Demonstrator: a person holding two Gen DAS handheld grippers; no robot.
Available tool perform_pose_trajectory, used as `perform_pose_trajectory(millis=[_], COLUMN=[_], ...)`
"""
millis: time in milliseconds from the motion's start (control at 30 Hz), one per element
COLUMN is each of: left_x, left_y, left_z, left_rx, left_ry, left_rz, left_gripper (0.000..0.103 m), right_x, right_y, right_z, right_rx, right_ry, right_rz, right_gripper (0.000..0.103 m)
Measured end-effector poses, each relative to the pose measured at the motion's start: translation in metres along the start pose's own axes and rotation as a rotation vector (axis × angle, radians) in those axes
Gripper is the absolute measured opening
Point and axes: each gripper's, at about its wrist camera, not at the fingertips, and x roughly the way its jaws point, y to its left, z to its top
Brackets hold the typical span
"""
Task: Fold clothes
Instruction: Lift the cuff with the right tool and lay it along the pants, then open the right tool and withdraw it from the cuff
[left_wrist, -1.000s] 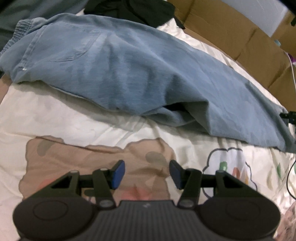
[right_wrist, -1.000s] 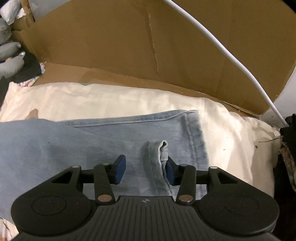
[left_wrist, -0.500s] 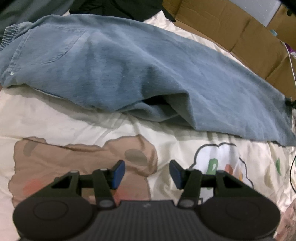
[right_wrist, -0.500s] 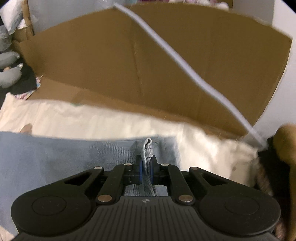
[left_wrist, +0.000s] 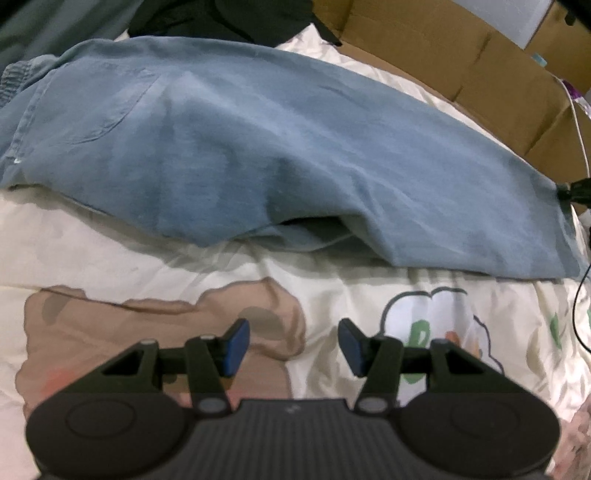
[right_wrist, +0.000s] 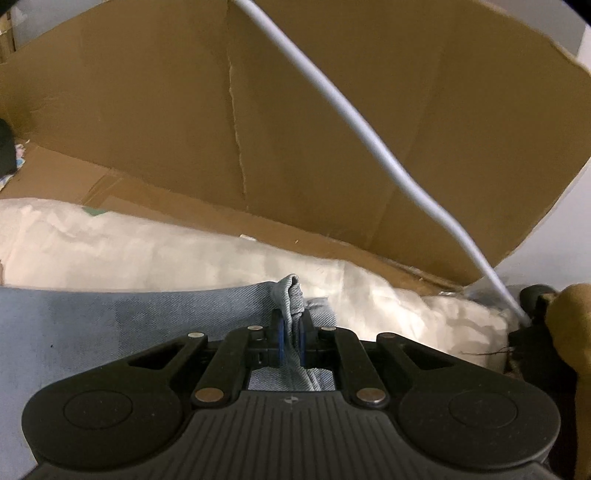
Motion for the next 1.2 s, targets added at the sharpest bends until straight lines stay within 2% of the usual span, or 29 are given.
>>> perform_pose_trajectory(millis=[633, 767, 833, 900, 967, 1200], left_x=[-0.004, -0.002, 0.000, 0.002, 0.003, 0.004], left_y=[0.008, 0.008, 0.007, 0.008, 0.007, -0.002], left_z=[0.005, 0.004, 0.003, 0.003, 0.005, 0.017], left_rx=[-0.011, -0.014, -0.020, -0.034, -0.041, -0.019], left_ry=[-0.022, -0.025, -0.024, -0.022, -0.025, -0.065], left_rz=[-0.027, -0.038, -0.045, -0.056, -0.067, -0.097], left_gripper=[0.056, 0.056, 0.056, 0.056, 0.056, 0.056], right_x=[0.011, 0.015, 0.011, -0.001, -0.015, -0.064], right_y=[-0.015, -0.009, -0.002, -0.005, -0.011, -0.034], right_z=[0.008, 0.006, 0.001, -0.008, -0.019, -0.059], right_rx=[0.039, -0.007, -0.084, -0.088, -0.065, 0.016], right_ry=[0.106, 0.124, 0.132, 0.130, 0.124, 0.105], right_rz=[-0.045, -0.050, -0.056, -0.053, -0.047, -0.023], right_gripper=[0.006, 0.007, 0.011, 0.034, 0.045, 0.045])
